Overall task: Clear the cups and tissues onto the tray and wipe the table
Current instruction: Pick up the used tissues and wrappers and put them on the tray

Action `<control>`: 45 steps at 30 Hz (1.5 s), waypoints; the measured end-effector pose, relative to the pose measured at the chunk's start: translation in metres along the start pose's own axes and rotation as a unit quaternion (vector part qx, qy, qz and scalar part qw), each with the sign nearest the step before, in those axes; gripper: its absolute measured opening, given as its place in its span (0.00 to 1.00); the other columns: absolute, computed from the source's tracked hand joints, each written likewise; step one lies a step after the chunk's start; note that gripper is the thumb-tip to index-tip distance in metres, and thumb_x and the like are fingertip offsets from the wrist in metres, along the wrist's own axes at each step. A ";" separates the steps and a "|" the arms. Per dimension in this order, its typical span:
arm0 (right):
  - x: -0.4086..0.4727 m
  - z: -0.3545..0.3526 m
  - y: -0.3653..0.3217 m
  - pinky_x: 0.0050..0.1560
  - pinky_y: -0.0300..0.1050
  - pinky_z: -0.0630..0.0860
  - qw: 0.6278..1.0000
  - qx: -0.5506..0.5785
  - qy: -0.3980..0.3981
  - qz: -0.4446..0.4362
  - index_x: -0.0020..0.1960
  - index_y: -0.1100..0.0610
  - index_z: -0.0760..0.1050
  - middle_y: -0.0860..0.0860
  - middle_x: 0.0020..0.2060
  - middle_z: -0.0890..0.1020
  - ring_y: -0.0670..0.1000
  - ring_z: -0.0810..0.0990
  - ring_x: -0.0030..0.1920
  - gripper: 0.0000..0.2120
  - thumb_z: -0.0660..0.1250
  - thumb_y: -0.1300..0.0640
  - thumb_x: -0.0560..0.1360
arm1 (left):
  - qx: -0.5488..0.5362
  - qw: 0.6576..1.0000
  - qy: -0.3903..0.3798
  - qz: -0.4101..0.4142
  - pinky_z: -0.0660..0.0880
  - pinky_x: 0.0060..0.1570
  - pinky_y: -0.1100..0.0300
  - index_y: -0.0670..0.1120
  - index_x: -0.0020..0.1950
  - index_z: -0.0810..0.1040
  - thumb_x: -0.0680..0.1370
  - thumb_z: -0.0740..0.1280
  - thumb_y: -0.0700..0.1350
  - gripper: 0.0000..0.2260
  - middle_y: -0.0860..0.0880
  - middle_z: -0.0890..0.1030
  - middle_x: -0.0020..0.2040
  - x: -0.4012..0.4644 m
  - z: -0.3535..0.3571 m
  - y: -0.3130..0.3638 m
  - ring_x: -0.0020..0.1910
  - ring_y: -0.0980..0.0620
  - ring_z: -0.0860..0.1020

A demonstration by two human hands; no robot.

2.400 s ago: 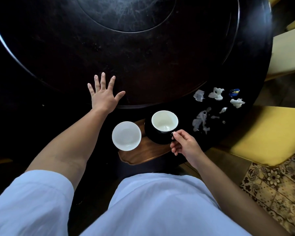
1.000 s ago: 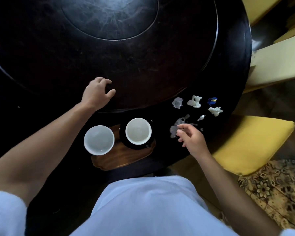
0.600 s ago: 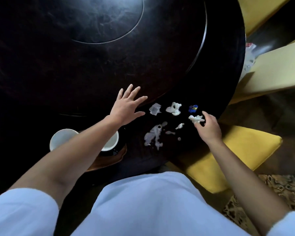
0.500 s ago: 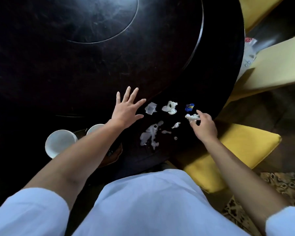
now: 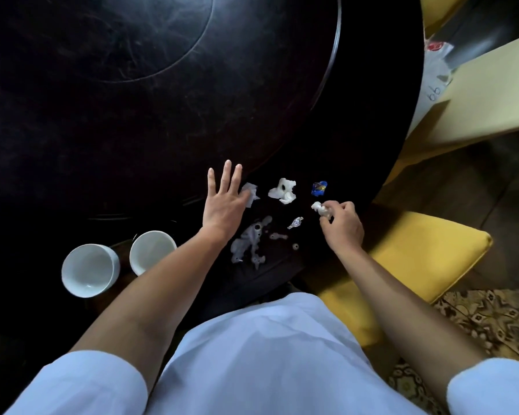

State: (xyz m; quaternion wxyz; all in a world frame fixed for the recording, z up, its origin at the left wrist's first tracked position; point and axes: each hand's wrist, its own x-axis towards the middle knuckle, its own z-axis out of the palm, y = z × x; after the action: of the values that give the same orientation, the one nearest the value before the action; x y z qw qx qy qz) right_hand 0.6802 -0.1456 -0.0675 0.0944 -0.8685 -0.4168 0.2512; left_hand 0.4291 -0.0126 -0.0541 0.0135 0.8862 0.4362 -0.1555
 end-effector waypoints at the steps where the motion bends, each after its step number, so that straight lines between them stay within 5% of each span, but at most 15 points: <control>1: 0.001 0.000 -0.001 0.44 0.46 0.72 1.000 0.002 -0.001 0.004 0.65 0.49 0.76 0.53 0.57 0.73 0.57 0.77 0.52 0.15 0.68 0.53 0.79 | 0.000 1.000 -0.007 -0.004 0.42 0.75 0.28 0.53 0.59 0.75 0.79 0.68 0.42 0.11 0.37 0.46 0.83 0.001 -0.001 0.003 0.80 0.33 0.37; 12: 0.001 0.002 -0.002 0.43 0.45 0.69 1.000 0.009 -0.009 0.014 0.63 0.51 0.76 0.53 0.56 0.73 0.56 0.77 0.50 0.13 0.68 0.55 0.79 | -0.035 0.999 -0.017 -0.038 0.41 0.76 0.30 0.52 0.50 0.78 0.79 0.67 0.38 0.08 0.43 0.38 0.83 0.000 0.000 0.006 0.81 0.39 0.36; 16: 0.003 0.002 0.001 0.43 0.45 0.68 1.000 0.007 -0.023 0.008 0.63 0.51 0.76 0.54 0.56 0.74 0.56 0.76 0.50 0.13 0.67 0.55 0.78 | -0.053 0.996 0.063 0.017 0.44 0.76 0.31 0.52 0.67 0.76 0.79 0.67 0.43 0.16 0.41 0.49 0.84 0.005 -0.004 0.009 0.82 0.37 0.41; 20: 0.005 0.003 0.003 0.44 0.45 0.68 0.999 0.012 -0.032 0.009 0.63 0.52 0.76 0.54 0.56 0.74 0.58 0.76 0.51 0.14 0.67 0.56 0.78 | 0.043 0.996 0.046 0.067 0.42 0.76 0.30 0.49 0.79 0.65 0.79 0.68 0.48 0.29 0.43 0.44 0.84 0.025 -0.007 0.009 0.81 0.36 0.35; 25: 0.004 0.002 0.004 0.43 0.45 0.69 0.999 0.026 -0.029 0.011 0.61 0.50 0.76 0.50 0.53 0.73 0.54 0.75 0.49 0.13 0.68 0.55 0.77 | 0.062 0.995 -0.004 0.076 0.43 0.76 0.30 0.48 0.63 0.79 0.81 0.67 0.43 0.11 0.44 0.41 0.84 0.031 -0.004 0.002 0.81 0.35 0.36; 31: 0.006 -0.002 0.005 0.44 0.45 0.70 0.998 0.028 -0.048 0.019 0.60 0.50 0.76 0.51 0.54 0.76 0.54 0.77 0.49 0.12 0.69 0.54 0.77 | 0.031 0.996 -0.013 0.084 0.43 0.76 0.31 0.53 0.49 0.81 0.79 0.69 0.44 0.04 0.48 0.39 0.84 0.025 -0.012 -0.005 0.81 0.35 0.38; 34: 0.005 -0.010 0.005 0.44 0.46 0.73 0.997 0.052 -0.055 0.021 0.59 0.52 0.76 0.51 0.52 0.79 0.53 0.77 0.49 0.12 0.71 0.52 0.77 | -0.052 0.995 0.031 0.084 0.44 0.78 0.33 0.50 0.48 0.80 0.79 0.68 0.43 0.03 0.45 0.51 0.84 0.024 -0.012 -0.002 0.82 0.37 0.43; 37: 0.002 -0.017 0.001 0.38 0.44 0.70 0.995 0.079 -0.051 0.018 0.54 0.53 0.76 0.49 0.47 0.79 0.52 0.78 0.45 0.10 0.71 0.50 0.76 | -0.194 0.974 0.103 0.053 0.54 0.79 0.39 0.41 0.50 0.79 0.77 0.65 0.38 0.04 0.41 0.72 0.75 0.019 -0.013 0.008 0.81 0.39 0.58; 39: -0.003 -0.019 -0.005 0.36 0.44 0.68 0.995 0.092 -0.049 -0.004 0.50 0.52 0.75 0.47 0.43 0.77 0.51 0.77 0.42 0.09 0.72 0.50 0.75 | -0.262 0.956 0.127 0.031 0.68 0.70 0.46 0.40 0.48 0.78 0.76 0.64 0.36 0.04 0.43 0.81 0.61 0.011 -0.016 0.009 0.72 0.40 0.72; 40: -0.005 -0.017 -0.008 0.37 0.45 0.68 0.994 0.098 -0.050 -0.018 0.48 0.52 0.74 0.46 0.42 0.76 0.50 0.76 0.41 0.08 0.72 0.51 0.74 | -0.295 0.947 0.129 0.014 0.74 0.57 0.51 0.41 0.45 0.75 0.76 0.63 0.35 0.03 0.46 0.82 0.50 0.009 -0.017 0.009 0.62 0.41 0.78; 42: -0.010 -0.012 -0.015 0.39 0.47 0.72 0.992 0.098 -0.058 -0.059 0.47 0.53 0.74 0.46 0.43 0.75 0.50 0.75 0.41 0.07 0.72 0.53 0.73 | -0.327 0.938 0.114 -0.019 0.68 0.37 0.55 0.43 0.40 0.68 0.77 0.61 0.36 0.07 0.50 0.73 0.36 0.008 -0.023 0.011 0.41 0.47 0.76; 45: -0.013 -0.003 -0.025 0.43 0.49 0.76 0.987 0.090 -0.074 -0.111 0.53 0.51 0.76 0.45 0.46 0.75 0.49 0.76 0.43 0.10 0.70 0.56 0.73 | -0.324 0.940 0.100 -0.027 0.65 0.29 0.52 0.42 0.39 0.66 0.76 0.63 0.37 0.08 0.49 0.71 0.33 0.015 -0.034 0.014 0.32 0.50 0.68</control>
State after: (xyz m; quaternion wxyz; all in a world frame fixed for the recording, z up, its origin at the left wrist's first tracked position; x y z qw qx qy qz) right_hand 0.6587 -0.1394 -0.0508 0.1682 -0.7839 -0.4920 0.3395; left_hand 0.4582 -0.0042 -0.0276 0.2526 0.8324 0.4861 0.0831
